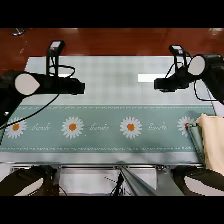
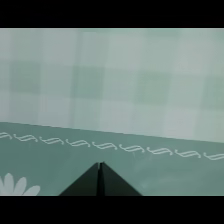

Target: Fold the shirts.

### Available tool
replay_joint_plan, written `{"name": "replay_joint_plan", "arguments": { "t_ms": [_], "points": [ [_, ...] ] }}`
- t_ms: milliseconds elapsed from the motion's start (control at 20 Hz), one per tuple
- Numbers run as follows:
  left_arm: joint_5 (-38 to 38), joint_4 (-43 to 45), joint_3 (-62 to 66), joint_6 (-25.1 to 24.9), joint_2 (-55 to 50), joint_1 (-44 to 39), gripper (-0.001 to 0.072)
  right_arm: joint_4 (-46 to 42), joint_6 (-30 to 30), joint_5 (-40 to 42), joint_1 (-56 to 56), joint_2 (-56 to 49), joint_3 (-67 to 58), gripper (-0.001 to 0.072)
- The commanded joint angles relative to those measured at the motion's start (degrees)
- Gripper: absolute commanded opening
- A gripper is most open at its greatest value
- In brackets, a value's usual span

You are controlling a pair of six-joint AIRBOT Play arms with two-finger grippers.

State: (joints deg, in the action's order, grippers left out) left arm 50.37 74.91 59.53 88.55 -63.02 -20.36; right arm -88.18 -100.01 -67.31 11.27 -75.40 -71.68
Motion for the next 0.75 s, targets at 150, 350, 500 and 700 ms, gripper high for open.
{"name": "replay_joint_plan", "arguments": {
  "t_ms": [150, 350, 500, 700],
  "points": [
    [2.19, 4.39, -0.92, 2.62, -3.08, 0.46, 0.0019, -2.38, -2.38, -2.78, -1.16, -2.60, -0.15, 0.0022],
    [2.16, 4.39, -0.92, 2.62, -3.37, 0.46, 0.0020, -2.36, -2.38, -2.78, -1.16, -2.60, -0.15, 0.0021],
    [2.16, 4.39, -0.92, 2.62, -3.43, 0.46, 0.0020, -2.38, -2.38, -2.78, -1.16, -2.60, -0.15, 0.0021],
    [2.19, 4.39, -0.92, 2.62, -3.43, 0.46, 0.0020, -2.36, -2.38, -2.78, -1.16, -2.60, -0.15, 0.0021]
  ]
}}
